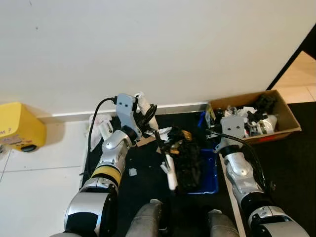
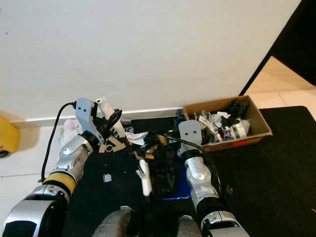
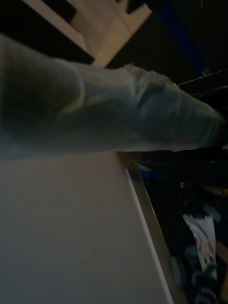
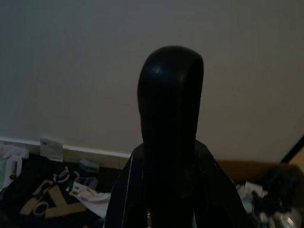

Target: Sweep floor

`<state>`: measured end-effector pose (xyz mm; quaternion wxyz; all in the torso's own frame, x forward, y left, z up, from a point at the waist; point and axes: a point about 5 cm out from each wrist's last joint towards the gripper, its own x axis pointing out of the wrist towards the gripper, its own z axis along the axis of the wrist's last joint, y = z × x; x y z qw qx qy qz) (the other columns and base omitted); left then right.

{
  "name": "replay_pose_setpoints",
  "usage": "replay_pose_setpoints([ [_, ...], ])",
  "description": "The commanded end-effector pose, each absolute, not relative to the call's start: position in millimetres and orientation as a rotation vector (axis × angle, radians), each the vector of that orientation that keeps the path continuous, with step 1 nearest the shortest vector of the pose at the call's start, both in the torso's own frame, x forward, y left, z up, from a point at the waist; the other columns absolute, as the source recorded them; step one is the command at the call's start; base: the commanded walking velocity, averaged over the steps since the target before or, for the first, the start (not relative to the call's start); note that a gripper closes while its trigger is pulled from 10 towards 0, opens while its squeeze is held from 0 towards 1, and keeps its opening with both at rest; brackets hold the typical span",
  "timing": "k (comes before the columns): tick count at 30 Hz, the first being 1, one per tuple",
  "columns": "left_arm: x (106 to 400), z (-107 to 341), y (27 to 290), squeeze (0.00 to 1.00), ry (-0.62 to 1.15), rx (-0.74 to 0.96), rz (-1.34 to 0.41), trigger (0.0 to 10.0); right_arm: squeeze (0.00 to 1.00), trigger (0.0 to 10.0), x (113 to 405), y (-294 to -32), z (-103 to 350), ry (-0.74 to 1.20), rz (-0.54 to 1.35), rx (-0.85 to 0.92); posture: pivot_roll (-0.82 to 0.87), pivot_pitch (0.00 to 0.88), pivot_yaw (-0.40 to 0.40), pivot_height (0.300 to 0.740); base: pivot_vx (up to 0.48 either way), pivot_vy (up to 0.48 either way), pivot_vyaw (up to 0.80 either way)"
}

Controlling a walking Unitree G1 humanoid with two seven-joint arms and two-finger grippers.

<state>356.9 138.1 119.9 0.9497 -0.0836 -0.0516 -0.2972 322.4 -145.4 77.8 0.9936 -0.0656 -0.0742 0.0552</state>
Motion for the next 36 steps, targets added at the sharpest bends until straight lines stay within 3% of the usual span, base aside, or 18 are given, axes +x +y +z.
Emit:
replay_pose_setpoints([
  [1,357.3,124.2,133.8,0.0,-0.131,-0.204,-0.628,10.0,0.0,10.0,309.0,-140.7,50.5,-0.021,0.114,-0.06,0.16,0.23,0.088,0.74,0.0,0.0,0.0],
  [8,348.1,136.5,112.9,0.0,-0.174,-0.234,-0.87,10.0,0.0,10.0,304.9,-140.4,42.0,0.018,0.129,-0.064,0.17,0.224,0.085,0.74,0.0,0.0,0.0],
  [14,324.1,134.2,96.0,0.0,-0.168,-0.142,-1.073,10.0,0.0,10.0,310.3,-136.7,49.6,-0.015,0.151,-0.082,0.18,0.212,0.087,0.74,0.0,0.0,0.0],
  [21,321.1,141.4,105.4,0.0,-0.211,-0.049,-1.058,10.0,0.0,10.0,314.3,-137.3,58.2,-0.059,0.155,-0.074,0.18,0.206,0.089,0.74,0.0,0.0,0.0],
  [36,319.4,202.8,144.1,0.0,-0.375,0.087,-0.914,10.0,0.0,10.0,325.8,-140.6,119.0,-0.376,0.152,-0.06,0.2,0.179,0.085,0.74,0.0,0.0,0.0],
])
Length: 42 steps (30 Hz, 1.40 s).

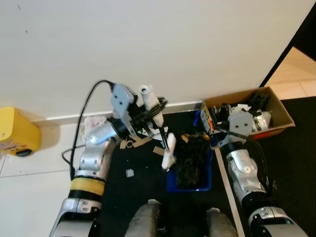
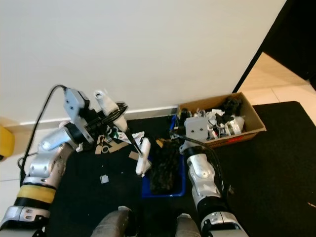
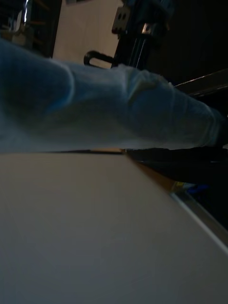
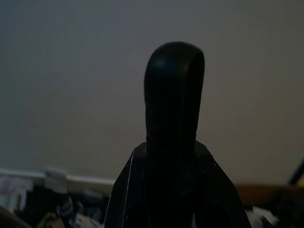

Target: Sweep floor

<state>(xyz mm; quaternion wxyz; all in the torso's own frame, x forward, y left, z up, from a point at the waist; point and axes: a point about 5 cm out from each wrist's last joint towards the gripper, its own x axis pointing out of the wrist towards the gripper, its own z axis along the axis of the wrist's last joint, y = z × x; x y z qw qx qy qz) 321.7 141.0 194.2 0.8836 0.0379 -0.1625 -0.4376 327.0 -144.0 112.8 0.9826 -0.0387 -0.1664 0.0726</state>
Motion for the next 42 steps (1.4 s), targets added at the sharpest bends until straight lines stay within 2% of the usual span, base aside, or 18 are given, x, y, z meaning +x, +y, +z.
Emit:
replay_pose_setpoints([
  [1,319.4,207.6,143.6,0.0,-0.389,0.086,-0.914,10.0,0.0,10.0,326.7,-140.8,125.3,-0.403,0.15,-0.054,0.2,0.175,0.085,0.74,0.0,0.0,0.0],
  [9,311.8,214.5,131.9,0.0,-0.386,0.096,-0.955,10.0,0.0,10.0,332.4,-136.6,156.0,-0.509,0.145,-0.015,0.2,0.166,0.093,0.74,0.0,0.0,0.0],
  [15,316.5,232.3,137.2,0.0,-0.441,0.129,-0.905,10.0,0.0,10.0,333.5,-140.0,171.6,-0.558,0.134,-0.006,0.21,0.163,0.09,0.74,0.0,0.0,0.0],
  [23,319.3,322.5,159.5,0.0,-0.667,0.219,-0.809,10.0,0.0,10.0,334.0,-157.2,206.1,-0.659,0.076,0.0,0.21,0.158,0.093,0.74,0.0,0.0,0.0],
  [32,311.3,365.5,174.4,0.0,-0.756,0.308,-0.8,10.0,0.0,10.0,333.2,-166.1,213.8,-0.672,0.042,-0.008,0.21,0.156,0.099,0.74,0.0,0.0,0.0],
  [33,311.6,378.4,186.1,0.0,-0.768,0.329,-0.746,10.0,0.0,10.0,331.3,-169.2,220.7,-0.688,0.034,-0.017,0.21,0.156,0.095,0.74,0.0,0.0,0.0],
  [37,319.4,373.1,207.9,0.0,-0.715,0.364,-0.629,10.0,0.0,10.0,328.3,-173.1,239.1,-0.746,0.026,-0.031,0.21,0.154,0.093,0.74,0.0,0.0,0.0],
  [40,323.3,361.5,212.3,0.0,-0.673,0.354,-0.599,10.0,0.0,10.0,327.5,-174.6,247.6,-0.772,0.023,-0.03,0.21,0.152,0.091,0.74,0.0,0.0,0.0],
  [42,329.0,337.7,215.4,0.0,-0.597,0.337,-0.571,10.0,0.0,10.0,326.4,-177.2,260.2,-0.811,0.013,-0.021,0.2,0.152,0.09,0.74,0.0,0.0,0.0],
])
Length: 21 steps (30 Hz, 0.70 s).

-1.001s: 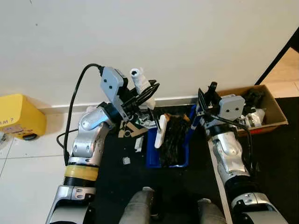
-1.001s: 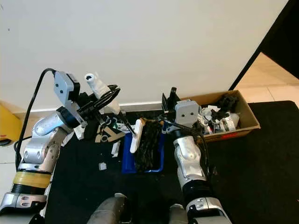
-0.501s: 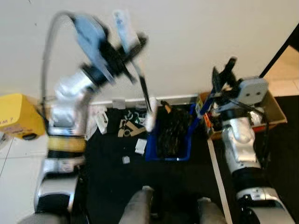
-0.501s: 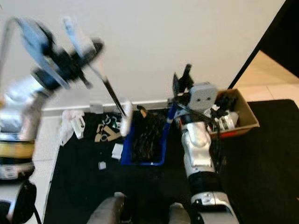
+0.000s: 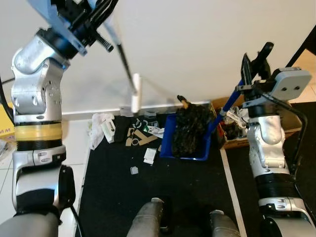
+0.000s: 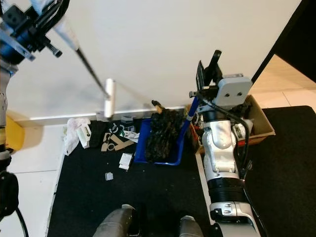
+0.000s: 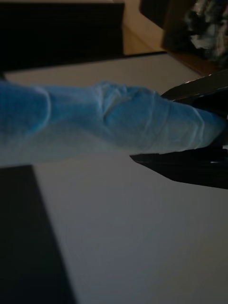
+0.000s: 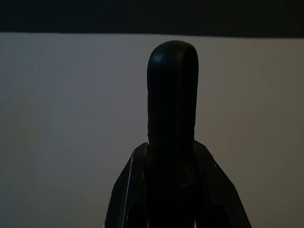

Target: Sweep floor

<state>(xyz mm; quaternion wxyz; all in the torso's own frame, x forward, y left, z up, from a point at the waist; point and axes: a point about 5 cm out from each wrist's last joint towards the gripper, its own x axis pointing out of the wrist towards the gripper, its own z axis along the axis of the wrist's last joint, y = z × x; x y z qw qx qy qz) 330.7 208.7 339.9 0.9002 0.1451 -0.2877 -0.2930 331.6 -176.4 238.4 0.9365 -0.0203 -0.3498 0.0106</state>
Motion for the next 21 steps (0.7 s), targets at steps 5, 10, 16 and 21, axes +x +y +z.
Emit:
replay_pose_setpoints([
  [5,334.5,302.2,221.2,0.0,-0.474,0.356,-0.534,10.0,0.0,10.0,325.3,-184.1,274.8,-0.85,-0.012,0.012,0.2,0.15,0.088,0.74,0.0,0.0,0.0],
  [10,334.8,263.9,221.9,0.0,-0.339,0.316,-0.519,10.0,0.0,10.0,324.4,-201.9,288.1,-0.878,-0.066,0.098,0.19,0.149,0.079,0.74,0.0,0.0,0.0],
  [16,331.4,230.5,208.4,0.0,-0.213,0.218,-0.519,10.0,0.0,10.0,326.3,-216.6,305.9,-0.915,-0.11,0.109,0.19,0.147,0.073,0.74,0.0,0.0,0.0],
  [21,325.3,200.3,196.9,0.0,-0.039,0.158,-0.44,10.0,0.0,10.0,328.1,-221.3,316.0,-0.923,-0.121,0.083,0.19,0.146,0.068,0.74,0.0,0.0,0.0],
])
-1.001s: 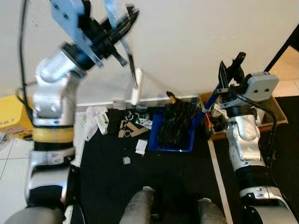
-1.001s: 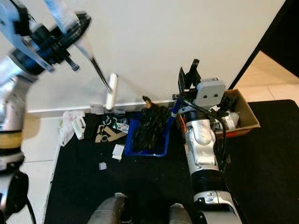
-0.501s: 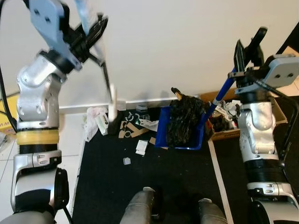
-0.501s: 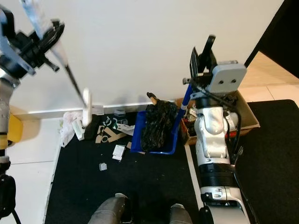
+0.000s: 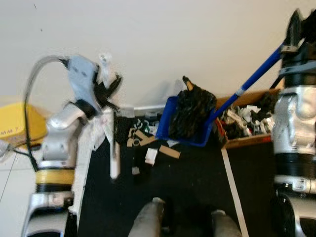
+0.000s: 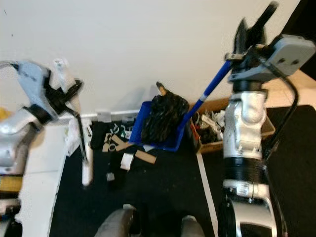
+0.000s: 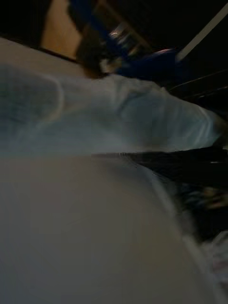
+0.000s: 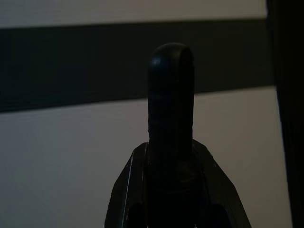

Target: Sweep floor

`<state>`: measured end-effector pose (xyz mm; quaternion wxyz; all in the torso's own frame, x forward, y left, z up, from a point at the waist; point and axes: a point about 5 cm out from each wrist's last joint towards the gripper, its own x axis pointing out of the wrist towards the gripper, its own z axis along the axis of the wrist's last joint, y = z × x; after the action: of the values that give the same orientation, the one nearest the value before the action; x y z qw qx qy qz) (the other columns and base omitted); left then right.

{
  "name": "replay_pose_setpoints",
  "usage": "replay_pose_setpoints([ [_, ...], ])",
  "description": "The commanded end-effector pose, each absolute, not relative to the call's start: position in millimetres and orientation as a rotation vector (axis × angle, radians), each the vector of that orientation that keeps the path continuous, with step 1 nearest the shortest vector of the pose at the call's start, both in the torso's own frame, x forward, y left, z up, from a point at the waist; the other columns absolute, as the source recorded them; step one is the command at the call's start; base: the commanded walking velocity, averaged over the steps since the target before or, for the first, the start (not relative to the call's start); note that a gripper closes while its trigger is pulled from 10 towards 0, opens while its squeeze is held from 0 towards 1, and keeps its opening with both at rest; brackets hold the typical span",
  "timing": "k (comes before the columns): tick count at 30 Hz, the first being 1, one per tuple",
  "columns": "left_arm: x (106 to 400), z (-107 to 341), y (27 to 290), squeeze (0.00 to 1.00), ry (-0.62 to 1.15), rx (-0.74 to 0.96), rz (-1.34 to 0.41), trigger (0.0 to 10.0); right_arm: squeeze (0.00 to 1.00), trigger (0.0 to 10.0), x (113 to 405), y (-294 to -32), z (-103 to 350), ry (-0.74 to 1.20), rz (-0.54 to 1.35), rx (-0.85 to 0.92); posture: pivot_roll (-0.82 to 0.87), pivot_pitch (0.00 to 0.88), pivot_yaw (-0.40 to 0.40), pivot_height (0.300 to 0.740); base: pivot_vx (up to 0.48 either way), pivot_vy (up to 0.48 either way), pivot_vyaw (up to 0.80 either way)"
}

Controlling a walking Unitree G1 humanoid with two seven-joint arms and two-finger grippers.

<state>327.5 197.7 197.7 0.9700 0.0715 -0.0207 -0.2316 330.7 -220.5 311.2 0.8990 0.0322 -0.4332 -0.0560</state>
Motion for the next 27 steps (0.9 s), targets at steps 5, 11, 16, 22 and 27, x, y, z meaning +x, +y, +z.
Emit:
replay_pose_setpoints([
  [5,326.7,189.6,193.8,0.0,0.066,0.112,-0.335,10.0,0.0,10.0,327.2,-220.8,316.7,-0.923,-0.113,0.079,0.19,0.145,0.065,0.74,0.0,0.0,0.0],
  [11,327.6,186.7,185.1,0.0,0.073,-0.031,-0.282,10.0,0.0,10.0,325.7,-218.3,322.0,-0.943,-0.09,0.088,0.19,0.143,0.062,0.74,0.0,0.0,0.0],
  [16,323.3,188.3,178.2,0.0,0.049,-0.065,-0.328,10.0,0.0,10.0,326.2,-218.3,322.7,-0.943,-0.086,0.088,0.18,0.142,0.062,0.74,0.0,0.0,0.0],
  [22,321.4,189.0,177.4,0.0,0.03,0.045,-0.263,10.0,0.0,10.0,328.5,-216.2,318.6,-0.925,-0.074,0.091,0.19,0.136,0.057,0.74,0.0,0.0,0.0],
  [27,325.6,188.8,178.2,0.0,0.018,0.089,-0.199,10.0,0.0,10.0,329.4,-214.2,316.7,-0.917,-0.063,0.096,0.18,0.133,0.056,0.74,0.0,0.0,0.0],
])
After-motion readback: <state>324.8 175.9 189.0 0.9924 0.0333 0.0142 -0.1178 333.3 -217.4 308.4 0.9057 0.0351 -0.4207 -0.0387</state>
